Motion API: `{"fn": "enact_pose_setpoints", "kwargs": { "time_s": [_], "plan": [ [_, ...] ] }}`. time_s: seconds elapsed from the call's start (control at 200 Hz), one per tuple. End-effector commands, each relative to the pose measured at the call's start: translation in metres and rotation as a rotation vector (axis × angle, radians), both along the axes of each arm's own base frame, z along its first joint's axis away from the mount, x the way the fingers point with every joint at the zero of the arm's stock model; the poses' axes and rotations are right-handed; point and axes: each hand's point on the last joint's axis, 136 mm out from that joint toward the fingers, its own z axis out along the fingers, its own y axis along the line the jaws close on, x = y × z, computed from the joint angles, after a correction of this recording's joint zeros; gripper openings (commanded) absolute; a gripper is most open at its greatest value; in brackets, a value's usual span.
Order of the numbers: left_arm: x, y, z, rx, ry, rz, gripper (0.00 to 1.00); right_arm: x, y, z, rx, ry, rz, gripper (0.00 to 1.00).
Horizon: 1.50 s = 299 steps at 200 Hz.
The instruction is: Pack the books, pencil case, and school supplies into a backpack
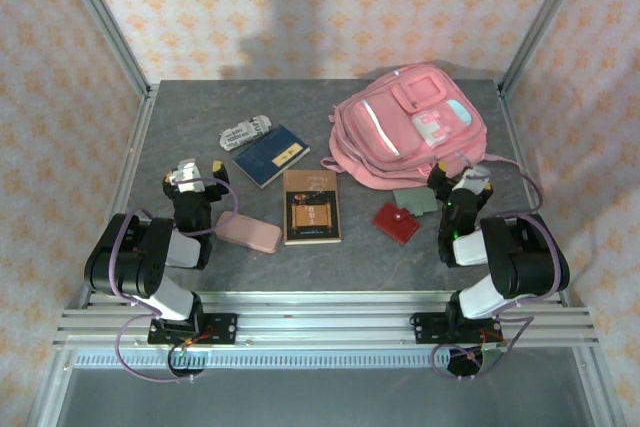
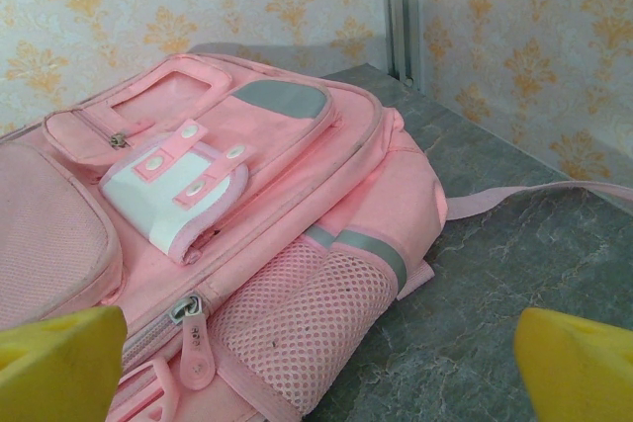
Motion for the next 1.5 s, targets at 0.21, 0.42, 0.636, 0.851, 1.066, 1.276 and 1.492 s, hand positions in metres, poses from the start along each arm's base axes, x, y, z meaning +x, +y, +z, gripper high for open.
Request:
{"fn": "enact_pose_setpoints", "kwargs": {
  "time_s": [0.21,0.42,0.636,0.851,1.066,1.276,1.492],
  "plan": [
    [0.018,0.009,0.031,-0.009,0.042,0.065,1.0,0.011,-0.005,0.031,0.012,0.004,-0.046,1.0],
    [0.034,0.003,0.066,-0.426,0.002,0.061,1.0,0.006,-0.004,0.078,0.338,-0.083,-0.079,1.0],
    [0.057,-0.082,0.052,-0.758,0.162,-0.316,0.53,0.038,0.07,0.073,0.549,0.162,0.285,0.63],
    [0.063,-0.197,0.016,-0.799,0.411,-0.5,0.61,0.044,0.1,0.032,0.616,0.336,0.366,0.64],
    [0.081,-0.279,-0.002,-0.757,0.525,-0.609,0.65,0.04,0.124,0.0,0.642,0.445,0.408,0.53],
    [0.112,-0.337,-0.025,-0.736,0.617,-0.652,0.74,0.036,0.12,-0.018,0.626,0.493,0.365,0.56],
    [0.136,-0.366,-0.068,-0.724,0.74,-0.596,0.75,0.031,0.119,-0.028,0.64,0.515,0.352,0.56]
  ]
}}
